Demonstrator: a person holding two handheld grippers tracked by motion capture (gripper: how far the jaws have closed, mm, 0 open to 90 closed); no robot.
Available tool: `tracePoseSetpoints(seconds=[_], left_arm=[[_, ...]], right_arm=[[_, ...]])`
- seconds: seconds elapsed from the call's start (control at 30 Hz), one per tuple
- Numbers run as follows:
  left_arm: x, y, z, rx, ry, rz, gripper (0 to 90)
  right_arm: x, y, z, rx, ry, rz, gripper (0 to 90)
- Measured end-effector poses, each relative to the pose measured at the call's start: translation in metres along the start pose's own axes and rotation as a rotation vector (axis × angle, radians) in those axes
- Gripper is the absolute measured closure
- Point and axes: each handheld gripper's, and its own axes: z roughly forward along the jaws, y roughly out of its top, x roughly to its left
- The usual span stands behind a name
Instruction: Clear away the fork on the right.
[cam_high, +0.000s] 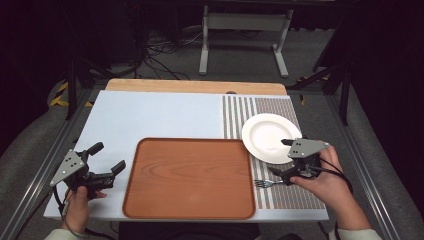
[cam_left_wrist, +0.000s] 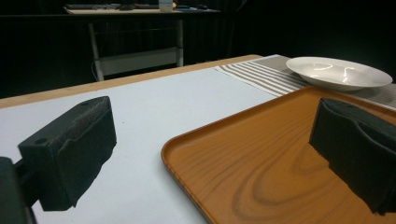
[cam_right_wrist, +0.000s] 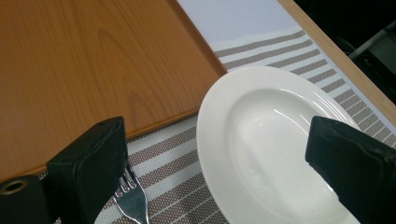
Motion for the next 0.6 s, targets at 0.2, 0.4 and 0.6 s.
tracePoseSetpoints(seconds=[0.2,0.4,0.6], left_arm=[[0.0,0.0,0.0,0.003,0.004,0.003,1.3],[-0.001,0.0,0.001,0.006,0.014,0.002,1.3],[0.0,0.0,0.001,0.013,0.014,-0.002,1.3]], right_arm=[[-0.001,0.007,0.004,0.053,0.015,-0.037,6.9],[-0.003,0.01,0.008,0.107,0.032,-0.061,6.8],[-0.006,0.014,0.011,0.175,0.056,-0.099,7.0]])
